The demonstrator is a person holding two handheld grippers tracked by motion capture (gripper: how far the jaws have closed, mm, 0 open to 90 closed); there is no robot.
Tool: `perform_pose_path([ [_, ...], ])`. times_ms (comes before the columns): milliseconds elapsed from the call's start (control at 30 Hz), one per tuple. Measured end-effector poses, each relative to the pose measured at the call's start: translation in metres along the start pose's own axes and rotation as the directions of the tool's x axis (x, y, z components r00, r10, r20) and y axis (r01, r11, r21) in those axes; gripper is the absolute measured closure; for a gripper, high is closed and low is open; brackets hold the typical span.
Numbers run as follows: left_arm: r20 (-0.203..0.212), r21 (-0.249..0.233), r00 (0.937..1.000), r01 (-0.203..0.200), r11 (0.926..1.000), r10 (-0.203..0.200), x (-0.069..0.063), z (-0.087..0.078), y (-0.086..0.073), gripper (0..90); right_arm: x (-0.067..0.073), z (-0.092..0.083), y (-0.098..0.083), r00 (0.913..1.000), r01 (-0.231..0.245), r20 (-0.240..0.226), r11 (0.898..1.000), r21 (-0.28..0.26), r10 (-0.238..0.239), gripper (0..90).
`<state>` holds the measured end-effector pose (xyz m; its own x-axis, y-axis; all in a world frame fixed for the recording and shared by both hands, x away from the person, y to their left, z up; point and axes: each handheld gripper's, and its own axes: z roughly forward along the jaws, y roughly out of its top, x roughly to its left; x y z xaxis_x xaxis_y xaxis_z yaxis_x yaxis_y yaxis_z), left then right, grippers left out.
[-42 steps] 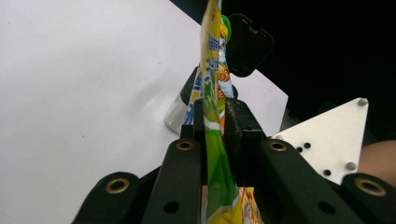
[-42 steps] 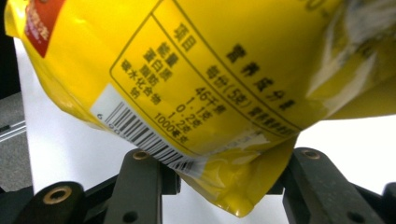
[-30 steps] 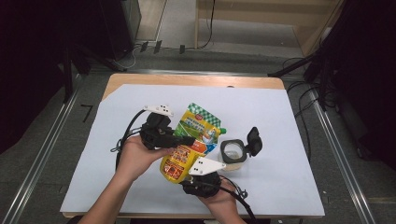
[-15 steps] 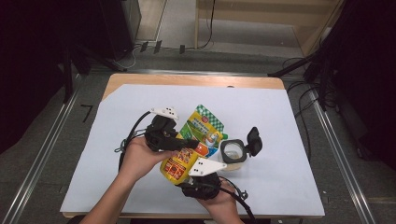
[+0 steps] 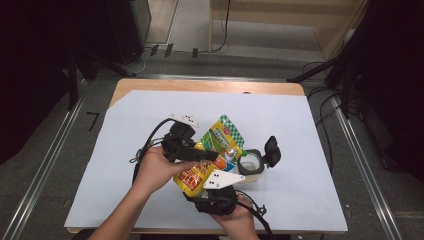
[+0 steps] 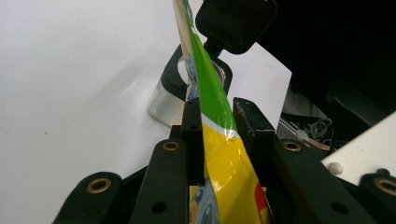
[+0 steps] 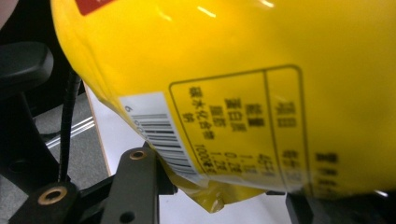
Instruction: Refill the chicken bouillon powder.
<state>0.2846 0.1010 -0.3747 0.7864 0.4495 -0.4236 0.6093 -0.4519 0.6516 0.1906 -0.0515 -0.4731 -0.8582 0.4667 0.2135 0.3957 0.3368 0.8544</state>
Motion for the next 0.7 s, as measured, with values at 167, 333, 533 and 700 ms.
perform_pose_path([
  [167, 0.008, 0.007, 0.9999, 0.01, 0.9999, -0.01, 0.0, 0.004, 0.003, 74.8, -0.001, -0.001, 0.0, 0.9999, -0.01, -0.001, 1.0, 0.001, 0.01, 59.4],
  [333, 0.008, 0.021, 0.9998, 0.015, 0.9997, -0.016, -0.001, 0.009, 0.005, 74.4, -0.001, -0.002, -0.001, 0.9999, -0.014, 0.003, 1.0, 0.001, 0.014, 59.4],
  [533, 0.007, 0.025, 0.9983, 0.058, 0.998, -0.058, -0.001, 0.012, 0.007, 75.1, 0.0, -0.003, -0.001, 1.0, -0.004, 0.008, 1.0, 0.002, 0.004, 58.6],
  [700, -0.014, 0.031, 0.9981, 0.061, 0.9976, -0.061, -0.002, 0.014, 0.007, 75.7, 0.001, -0.002, -0.001, 0.9998, 0.009, 0.017, 1.0, 0.007, -0.009, 57.8],
])
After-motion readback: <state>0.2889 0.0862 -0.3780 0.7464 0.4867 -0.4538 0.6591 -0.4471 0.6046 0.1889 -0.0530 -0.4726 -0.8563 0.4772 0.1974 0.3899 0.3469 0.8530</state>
